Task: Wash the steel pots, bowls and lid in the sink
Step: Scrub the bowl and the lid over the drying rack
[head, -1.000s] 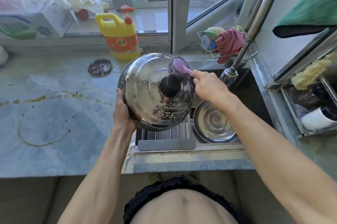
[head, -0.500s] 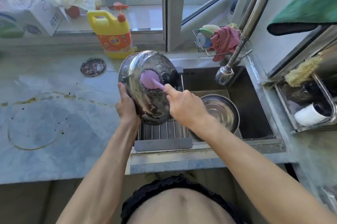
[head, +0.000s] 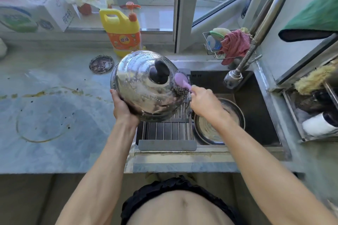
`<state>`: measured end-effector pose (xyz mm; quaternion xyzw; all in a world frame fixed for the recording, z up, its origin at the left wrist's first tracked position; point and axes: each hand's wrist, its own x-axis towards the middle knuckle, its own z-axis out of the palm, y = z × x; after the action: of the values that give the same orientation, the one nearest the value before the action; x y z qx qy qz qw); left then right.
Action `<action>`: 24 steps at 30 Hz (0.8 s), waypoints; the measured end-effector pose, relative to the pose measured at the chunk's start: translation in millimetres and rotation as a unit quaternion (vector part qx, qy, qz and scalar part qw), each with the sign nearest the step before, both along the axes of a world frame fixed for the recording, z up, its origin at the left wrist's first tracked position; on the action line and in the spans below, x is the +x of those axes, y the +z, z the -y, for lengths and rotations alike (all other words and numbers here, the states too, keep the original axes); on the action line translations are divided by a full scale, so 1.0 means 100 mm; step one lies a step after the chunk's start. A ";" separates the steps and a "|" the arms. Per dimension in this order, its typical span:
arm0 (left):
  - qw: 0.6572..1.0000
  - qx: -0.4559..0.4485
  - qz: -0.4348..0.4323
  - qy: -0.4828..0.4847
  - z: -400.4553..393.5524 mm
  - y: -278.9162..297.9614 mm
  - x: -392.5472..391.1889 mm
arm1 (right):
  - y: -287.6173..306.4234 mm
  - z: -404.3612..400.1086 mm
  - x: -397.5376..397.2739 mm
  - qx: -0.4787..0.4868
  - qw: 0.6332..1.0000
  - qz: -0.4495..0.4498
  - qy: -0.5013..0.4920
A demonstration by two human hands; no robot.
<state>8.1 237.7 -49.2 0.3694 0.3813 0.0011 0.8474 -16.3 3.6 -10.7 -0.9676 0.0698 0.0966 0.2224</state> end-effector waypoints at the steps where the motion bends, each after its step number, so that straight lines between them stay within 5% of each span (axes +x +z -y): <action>1: 1.000 -0.002 -0.007 0.008 0.00 -0.03 0.05 | -0.02 -0.05 -0.11 0.006 1.000 0.007 0.011; 10: 0.999 0.014 -0.019 -0.038 0.25 -0.04 0.07 | 0.10 -0.02 -0.53 0.130 0.989 0.069 0.002; 14: 0.997 -0.012 -0.002 -0.082 0.25 -0.13 0.00 | 0.08 0.08 -0.62 0.121 0.992 0.037 0.024; 19: 0.991 -0.036 -0.004 -0.130 0.21 -0.31 -0.09 | -0.10 0.30 -0.64 0.058 0.992 0.035 -0.104; 24: 0.984 -0.019 -0.054 -0.169 0.15 -0.44 -0.20 | -0.17 0.33 -0.65 0.083 0.992 0.020 -0.096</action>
<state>-11.9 222.3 -92.9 0.4115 0.3587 -0.1692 0.8206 -81.7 -29.3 -27.7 -0.9363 0.1494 0.0610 0.3118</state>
